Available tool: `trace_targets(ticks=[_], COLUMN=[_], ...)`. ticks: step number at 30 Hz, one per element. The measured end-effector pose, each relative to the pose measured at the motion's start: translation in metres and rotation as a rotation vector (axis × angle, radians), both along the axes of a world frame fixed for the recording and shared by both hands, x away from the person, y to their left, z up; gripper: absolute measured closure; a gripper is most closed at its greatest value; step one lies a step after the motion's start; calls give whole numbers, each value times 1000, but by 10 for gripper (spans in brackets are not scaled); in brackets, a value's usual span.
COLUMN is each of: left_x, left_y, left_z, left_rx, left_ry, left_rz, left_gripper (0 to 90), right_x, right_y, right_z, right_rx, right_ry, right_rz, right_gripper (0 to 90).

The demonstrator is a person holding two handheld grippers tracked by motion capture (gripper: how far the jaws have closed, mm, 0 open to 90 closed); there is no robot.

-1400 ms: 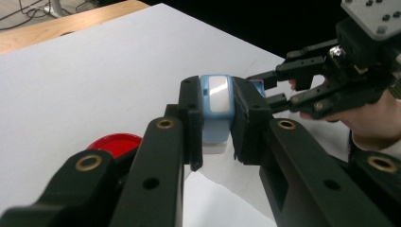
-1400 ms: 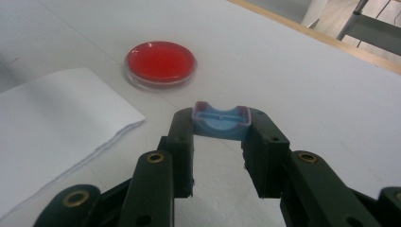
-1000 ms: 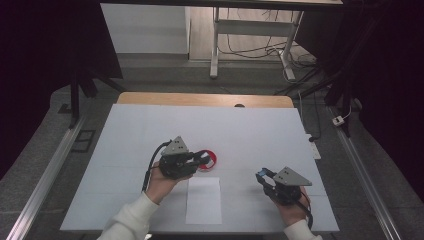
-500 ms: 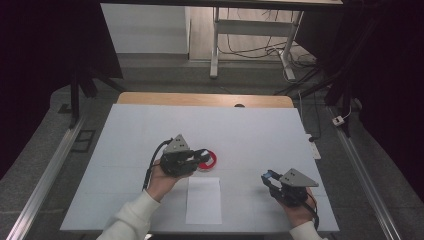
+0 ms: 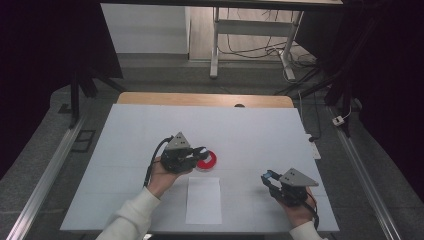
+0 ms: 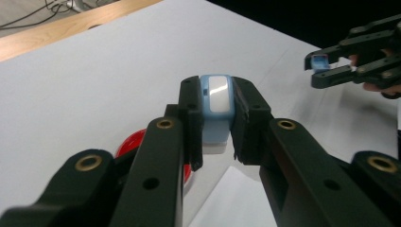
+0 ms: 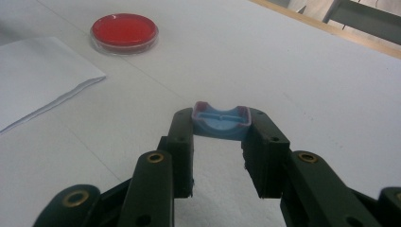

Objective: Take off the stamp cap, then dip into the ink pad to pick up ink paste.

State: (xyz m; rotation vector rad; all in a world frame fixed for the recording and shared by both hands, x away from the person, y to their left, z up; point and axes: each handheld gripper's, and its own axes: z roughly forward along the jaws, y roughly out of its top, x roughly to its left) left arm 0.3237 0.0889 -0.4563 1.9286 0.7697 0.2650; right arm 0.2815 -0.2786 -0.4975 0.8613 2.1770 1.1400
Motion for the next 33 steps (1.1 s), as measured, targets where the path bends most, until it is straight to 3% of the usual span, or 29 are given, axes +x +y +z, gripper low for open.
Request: trace_targets(ticks=[13, 18, 24, 33], left_x=[19, 29, 38, 46], left_y=[0, -5, -11, -10], left_z=[-12, -11, -14, -22], left_rx=[62, 64, 105, 138], left_ry=[15, 17, 8, 40], left_rz=[19, 16, 28, 38], left_gripper=[751, 751, 751, 751], right_x=[1, 1, 2, 1], right_y=[1, 2, 1, 2], right_z=[-2, -2, -3, -3], right_rx=[-1, 0, 0, -5], right_ry=[6, 3, 5, 10], right_rz=[7, 11, 11, 11], right_gripper=[649, 649, 649, 648])
